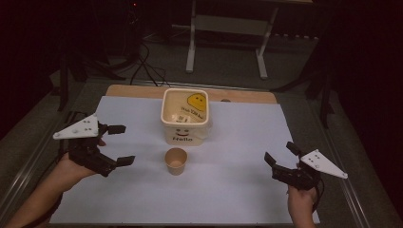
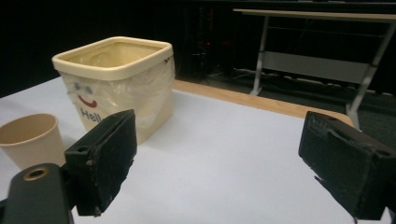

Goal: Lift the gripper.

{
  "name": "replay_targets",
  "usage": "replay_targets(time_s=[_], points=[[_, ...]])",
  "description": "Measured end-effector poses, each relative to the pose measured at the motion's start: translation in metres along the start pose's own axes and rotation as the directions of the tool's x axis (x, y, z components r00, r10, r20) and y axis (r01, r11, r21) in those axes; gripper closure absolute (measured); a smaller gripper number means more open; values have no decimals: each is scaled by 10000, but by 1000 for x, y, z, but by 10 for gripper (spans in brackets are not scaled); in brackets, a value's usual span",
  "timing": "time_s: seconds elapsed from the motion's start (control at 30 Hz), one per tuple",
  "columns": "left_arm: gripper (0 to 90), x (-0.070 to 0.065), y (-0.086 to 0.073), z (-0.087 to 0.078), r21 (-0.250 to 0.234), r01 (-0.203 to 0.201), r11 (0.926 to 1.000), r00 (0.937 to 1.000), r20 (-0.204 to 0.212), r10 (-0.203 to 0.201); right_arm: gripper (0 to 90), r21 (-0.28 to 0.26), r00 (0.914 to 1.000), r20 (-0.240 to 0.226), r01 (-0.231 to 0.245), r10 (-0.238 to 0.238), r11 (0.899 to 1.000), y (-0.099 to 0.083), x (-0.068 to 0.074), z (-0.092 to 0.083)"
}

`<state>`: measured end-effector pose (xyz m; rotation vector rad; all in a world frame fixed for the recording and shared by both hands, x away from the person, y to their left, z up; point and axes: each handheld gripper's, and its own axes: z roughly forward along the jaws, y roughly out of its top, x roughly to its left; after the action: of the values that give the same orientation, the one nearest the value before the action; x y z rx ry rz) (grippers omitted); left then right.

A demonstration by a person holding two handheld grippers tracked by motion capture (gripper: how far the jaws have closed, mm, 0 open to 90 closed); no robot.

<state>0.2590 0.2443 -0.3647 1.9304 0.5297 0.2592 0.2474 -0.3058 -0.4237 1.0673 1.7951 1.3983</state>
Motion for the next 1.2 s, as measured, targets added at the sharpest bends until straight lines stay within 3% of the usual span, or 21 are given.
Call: replay_targets(time_s=[0.03,0.23,0.27,0.3,0.47,0.6,0.67,0.7,0.8,0.87,0.93,0.97,1.03,1.07,1.17,1.2], points=[[6,-1,5,5,207,-146,9997,9997,222,141,114,-6,10000,16,27,-27,10000,0,0,0],[6,-2,17,19,618,-586,9964,9971,514,555,114,-60,10000,-44,80,-80,10000,1,1,0],[6,-2,19,22,702,-629,9956,9957,723,578,114,-26,9999,-76,81,-81,10000,1,1,0],[6,-3,21,24,760,-756,9942,9955,632,709,114,-11,9999,-76,94,-94,10000,1,2,0],[6,-6,26,38,1168,-1099,9871,9907,927,994,114,-40,9997,-229,113,-114,9999,1,3,1],[7,-8,29,47,1436,-1216,9821,9877,1160,1053,114,-116,9993,-328,197,-200,9997,1,4,2],[7,-8,30,49,1489,-1305,9802,9874,1088,1149,114,-76,9992,-346,187,-189,9998,1,4,2],[7,-9,31,52,1675,-1396,9759,9852,1229,1198,114,-59,9990,-345,290,-292,9996,1,5,2],[7,-10,33,55,1766,-1515,9725,9820,1393,1277,114,15,9989,-364,305,-304,9995,0,5,3],[15,-14,34,62,2024,-1789,9628,9775,1481,1505,114,17,9989,-399,253,-252,9997,0,5,4],[15,-15,34,64,2103,-1843,9601,9761,1537,1537,114,-14,9990,-372,248,-248,9997,0,5,4],[16,-17,34,69,2294,-1973,9531,9733,1626,1623,114,-4,9989,-402,228,-228,9997,0,5,3],[16,-19,33,75,2528,-2057,9454,9697,1826,1621,114,-19,9988,-410,261,-261,9997,0,5,3],[16,-19,33,75,2528,-2057,9454,9697,1826,1621,114,-19,9988,-410,261,-261,9997,0,5,3],[16,-22,32,86,2983,-2234,9280,9618,2219,1602,114,65,9986,-465,239,-236,9997,0,6,4],[15,-22,32,86,2983,-2234,9280,9618,2219,1602,114,65,9986,-465,239,-236,9997,0,6,4]])
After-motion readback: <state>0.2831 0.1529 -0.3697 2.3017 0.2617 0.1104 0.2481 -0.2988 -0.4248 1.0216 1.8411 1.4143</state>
